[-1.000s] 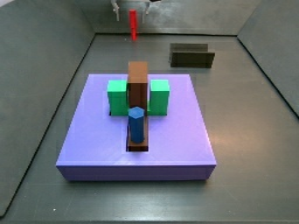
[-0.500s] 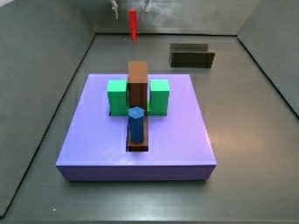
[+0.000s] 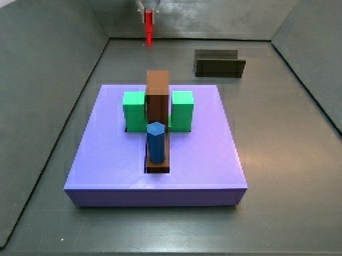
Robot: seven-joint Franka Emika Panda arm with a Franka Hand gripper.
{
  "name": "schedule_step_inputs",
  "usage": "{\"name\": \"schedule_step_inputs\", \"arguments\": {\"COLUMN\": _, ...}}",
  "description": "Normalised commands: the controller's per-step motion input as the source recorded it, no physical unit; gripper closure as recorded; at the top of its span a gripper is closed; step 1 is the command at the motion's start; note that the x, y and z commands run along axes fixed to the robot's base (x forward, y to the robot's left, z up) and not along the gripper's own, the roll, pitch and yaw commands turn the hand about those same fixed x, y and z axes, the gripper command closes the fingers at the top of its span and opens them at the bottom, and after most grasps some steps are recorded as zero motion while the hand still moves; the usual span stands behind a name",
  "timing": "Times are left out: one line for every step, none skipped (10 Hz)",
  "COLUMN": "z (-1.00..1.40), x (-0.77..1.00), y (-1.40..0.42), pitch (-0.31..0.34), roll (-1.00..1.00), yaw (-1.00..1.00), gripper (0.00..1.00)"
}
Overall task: Pick up the red object. Move up. Move to above the board. Insert the red object.
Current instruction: Pick up the red object.
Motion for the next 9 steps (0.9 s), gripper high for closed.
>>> {"name": "schedule_step_inputs", "arguments": {"z": 0.0, "x": 0.0, "y": 0.0, "pitch": 0.0, "roll": 0.0, "yaw": 0.0, "gripper": 1.0}}
{"name": "schedule_step_inputs", "arguments": {"z": 0.0, "x": 0.0, "y": 0.0, "pitch": 0.0, "roll": 0.0, "yaw": 0.0, "gripper": 1.0}}
{"name": "schedule_step_inputs", "arguments": {"z": 0.0, "x": 0.0, "y": 0.0, "pitch": 0.0, "roll": 0.0, "yaw": 0.0, "gripper": 1.0}}
{"name": "schedule_step_inputs", "arguments": {"z": 0.0, "x": 0.0, "y": 0.0, "pitch": 0.0, "roll": 0.0, "yaw": 0.0, "gripper": 1.0}}
{"name": "schedule_step_inputs", "arguments": {"z": 0.0, "x": 0.0, "y": 0.0, "pitch": 0.0, "roll": 0.0, "yaw": 0.0, "gripper": 1.0}}
{"name": "schedule_step_inputs", "arguments": {"z": 0.0, "x": 0.0, "y": 0.0, "pitch": 0.0, "roll": 0.0, "yaw": 0.0, "gripper": 1.0}}
{"name": "schedule_step_inputs", "arguments": {"z": 0.0, "x": 0.0, "y": 0.0, "pitch": 0.0, "roll": 0.0, "yaw": 0.0, "gripper": 1.0}}
{"name": "schedule_step_inputs", "arguments": {"z": 0.0, "x": 0.0, "y": 0.0, "pitch": 0.0, "roll": 0.0, "yaw": 0.0, "gripper": 1.0}}
{"name": "schedule_step_inputs", "arguments": {"z": 0.0, "x": 0.0, "y": 0.0, "pitch": 0.0, "roll": 0.0, "yaw": 0.0, "gripper": 1.0}}
